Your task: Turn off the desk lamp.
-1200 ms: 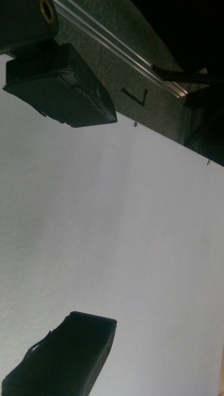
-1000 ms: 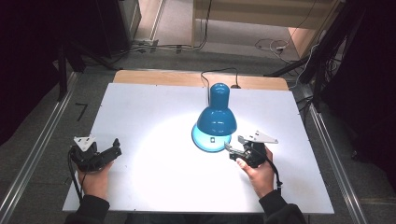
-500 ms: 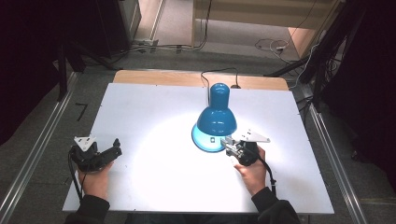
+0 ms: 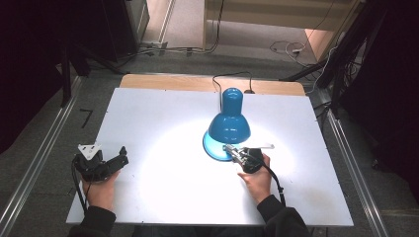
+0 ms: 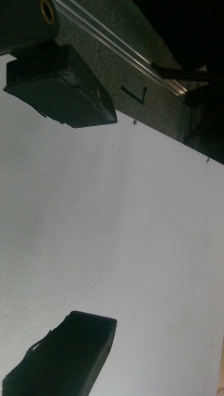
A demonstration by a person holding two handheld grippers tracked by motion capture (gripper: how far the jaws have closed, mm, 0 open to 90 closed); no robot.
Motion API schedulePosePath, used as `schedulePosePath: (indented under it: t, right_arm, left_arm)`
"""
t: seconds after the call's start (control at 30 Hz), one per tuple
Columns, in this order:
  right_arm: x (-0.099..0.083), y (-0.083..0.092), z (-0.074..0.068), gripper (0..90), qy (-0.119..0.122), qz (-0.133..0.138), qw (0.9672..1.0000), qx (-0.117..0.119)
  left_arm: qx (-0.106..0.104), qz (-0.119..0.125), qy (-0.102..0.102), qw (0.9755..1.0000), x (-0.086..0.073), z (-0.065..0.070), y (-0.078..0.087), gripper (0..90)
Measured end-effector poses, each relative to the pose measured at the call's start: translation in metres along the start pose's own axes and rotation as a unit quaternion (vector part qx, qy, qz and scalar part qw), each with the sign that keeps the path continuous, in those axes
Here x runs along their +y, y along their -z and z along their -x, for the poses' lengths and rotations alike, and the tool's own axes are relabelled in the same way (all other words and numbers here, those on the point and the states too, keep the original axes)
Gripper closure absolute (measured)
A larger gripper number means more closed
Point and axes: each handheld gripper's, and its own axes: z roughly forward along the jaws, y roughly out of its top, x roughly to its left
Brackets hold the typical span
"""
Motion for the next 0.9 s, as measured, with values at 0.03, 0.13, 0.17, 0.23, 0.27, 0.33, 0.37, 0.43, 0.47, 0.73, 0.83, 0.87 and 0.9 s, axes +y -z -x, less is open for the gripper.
schedulePosePath:
  t: [0.03, 0.13, 0.17, 0.23, 0.27, 0.33, 0.37, 0.43, 0.47, 0.73, 0.83, 0.87, 0.9]
  right_arm:
    - [0.000, -0.001, 0.000, 87.9, 0.000, 0.000, 1.0000, 0.000]
    - [0.000, -0.003, -0.001, 87.9, 0.001, 0.002, 1.0000, 0.001]
    - [0.000, -0.004, -0.001, 87.9, 0.001, 0.002, 1.0000, 0.001]
    - [0.000, -0.005, -0.001, 87.9, 0.001, 0.000, 1.0000, 0.002]
    - [0.000, -0.006, -0.001, 87.9, 0.004, -0.001, 1.0000, 0.002]
    - [0.000, -0.008, -0.002, 87.9, 0.010, -0.001, 0.9999, -0.001]
    - [-0.001, -0.009, -0.002, 87.9, 0.010, -0.002, 0.9999, -0.002]
    - [0.000, -0.010, -0.001, 87.9, 0.009, 0.001, 1.0000, -0.003]
    - [0.000, -0.010, -0.001, 87.9, 0.009, 0.001, 1.0000, -0.003]
    - [0.001, -0.011, 0.001, 88.1, 0.006, 0.004, 1.0000, -0.002]
    - [0.001, -0.011, 0.001, 88.2, 0.005, 0.004, 1.0000, -0.003]
    - [0.001, -0.012, 0.001, 88.2, 0.006, 0.004, 1.0000, -0.005]
    - [0.001, -0.012, 0.001, 88.2, 0.007, 0.005, 1.0000, -0.005]
  left_arm:
    - [0.000, 0.000, 0.000, 1.0000, 0.000, 0.000, 0.000, 4.6]
    - [0.000, -0.001, -0.001, 1.0000, 0.000, 0.000, 0.000, 4.6]
    - [-0.001, -0.001, -0.002, 1.0000, 0.000, 0.000, 0.000, 4.7]
    - [0.000, -0.002, -0.003, 1.0000, 0.000, 0.001, 0.000, 4.7]
    - [0.000, -0.002, -0.003, 1.0000, 0.000, 0.001, 0.000, 4.7]
    - [0.001, -0.002, -0.003, 1.0000, 0.000, 0.001, 0.000, 4.7]
    - [0.001, -0.002, -0.003, 1.0000, 0.000, 0.001, 0.000, 4.7]
    - [0.000, -0.002, -0.003, 1.0000, 0.000, 0.001, 0.000, 4.7]
    - [0.000, -0.002, -0.003, 1.0000, 0.000, 0.001, -0.001, 4.7]
    - [-0.001, -0.002, -0.003, 1.0000, 0.000, 0.001, 0.000, 4.8]
    - [-0.001, -0.002, -0.004, 1.0000, 0.000, 0.002, 0.000, 5.3]
    - [-0.001, -0.002, -0.004, 1.0000, 0.000, 0.002, 0.000, 5.3]
    - [-0.001, -0.003, -0.004, 1.0000, 0.000, 0.002, -0.001, 5.3]
